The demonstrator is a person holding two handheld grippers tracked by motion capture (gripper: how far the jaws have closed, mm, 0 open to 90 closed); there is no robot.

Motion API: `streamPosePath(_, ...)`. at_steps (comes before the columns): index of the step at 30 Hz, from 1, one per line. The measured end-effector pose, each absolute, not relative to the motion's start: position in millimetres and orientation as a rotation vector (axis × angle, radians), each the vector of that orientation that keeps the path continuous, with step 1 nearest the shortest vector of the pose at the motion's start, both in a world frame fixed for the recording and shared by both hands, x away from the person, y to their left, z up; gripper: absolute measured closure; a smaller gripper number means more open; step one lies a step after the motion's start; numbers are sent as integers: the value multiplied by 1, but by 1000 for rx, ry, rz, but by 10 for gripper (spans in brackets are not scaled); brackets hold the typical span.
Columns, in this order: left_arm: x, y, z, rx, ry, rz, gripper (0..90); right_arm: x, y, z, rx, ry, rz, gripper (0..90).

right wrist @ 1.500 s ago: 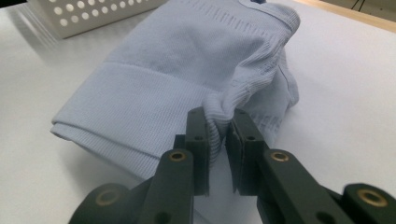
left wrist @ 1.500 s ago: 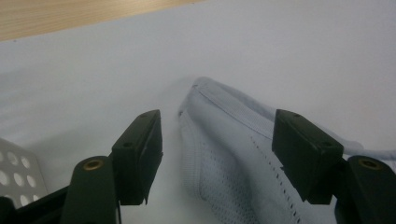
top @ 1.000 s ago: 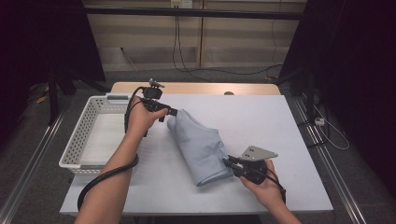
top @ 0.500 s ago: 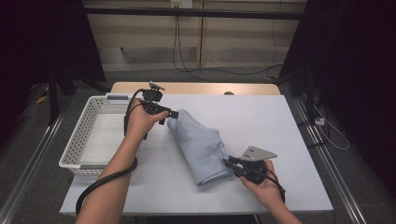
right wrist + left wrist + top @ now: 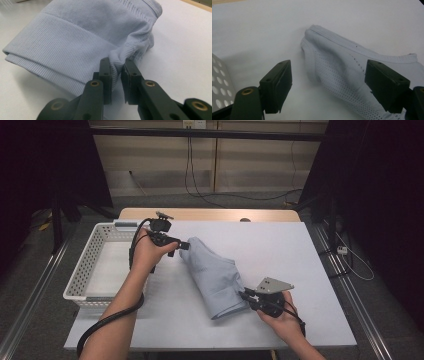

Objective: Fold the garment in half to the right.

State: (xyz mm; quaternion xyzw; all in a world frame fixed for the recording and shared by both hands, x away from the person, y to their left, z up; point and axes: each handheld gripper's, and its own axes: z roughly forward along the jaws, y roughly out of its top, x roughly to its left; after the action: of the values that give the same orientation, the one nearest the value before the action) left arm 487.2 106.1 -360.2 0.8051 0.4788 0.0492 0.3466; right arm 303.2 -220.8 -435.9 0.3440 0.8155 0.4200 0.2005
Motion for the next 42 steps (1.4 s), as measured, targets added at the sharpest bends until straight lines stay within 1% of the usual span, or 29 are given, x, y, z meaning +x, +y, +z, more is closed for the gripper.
streamPosePath(13,479,110,-366,2086,1238,108,209,304,-221,-438,972,2273,1212,796)
streamPosePath(20,476,108,-366,2101,1220,91,190,303,-222,-439,979,2269,1222,795)
streamPosePath(42,458,102,-372,2120,1173,54,169,306,-227,-444,997,2260,1193,792)
